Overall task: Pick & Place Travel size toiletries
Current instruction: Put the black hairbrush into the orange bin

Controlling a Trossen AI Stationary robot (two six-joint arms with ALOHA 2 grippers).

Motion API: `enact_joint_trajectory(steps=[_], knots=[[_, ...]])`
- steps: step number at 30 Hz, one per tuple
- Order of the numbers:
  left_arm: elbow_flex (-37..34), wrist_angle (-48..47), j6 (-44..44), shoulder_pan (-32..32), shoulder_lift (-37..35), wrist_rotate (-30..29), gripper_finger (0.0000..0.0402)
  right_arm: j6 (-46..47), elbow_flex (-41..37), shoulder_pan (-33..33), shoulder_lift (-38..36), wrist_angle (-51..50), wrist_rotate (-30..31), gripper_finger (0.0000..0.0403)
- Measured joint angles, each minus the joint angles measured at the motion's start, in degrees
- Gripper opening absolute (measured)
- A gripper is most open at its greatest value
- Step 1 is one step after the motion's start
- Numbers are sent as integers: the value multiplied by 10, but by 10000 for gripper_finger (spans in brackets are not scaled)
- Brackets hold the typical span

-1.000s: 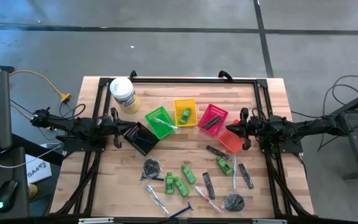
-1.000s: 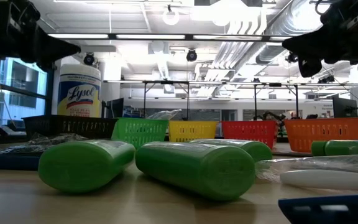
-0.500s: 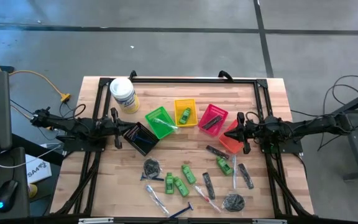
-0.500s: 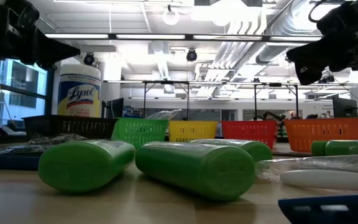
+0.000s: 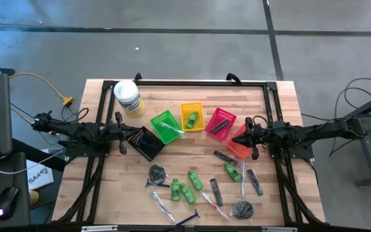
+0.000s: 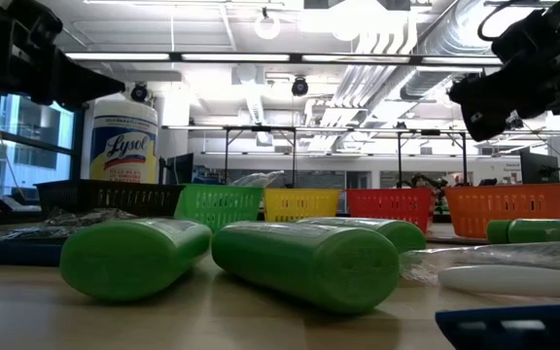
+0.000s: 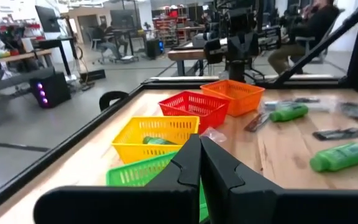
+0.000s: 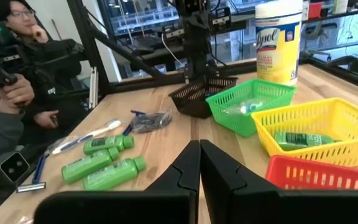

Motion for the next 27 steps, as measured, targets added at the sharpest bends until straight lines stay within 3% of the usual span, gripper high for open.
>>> enact_joint_trajectory(steps=[10,27], knots=[[0,-8,-14,0,0,0,0,-12,0,0,17,0,61,3],[-1,-3,7,0,0,-3,0,2,0,0,31,5,60,3]])
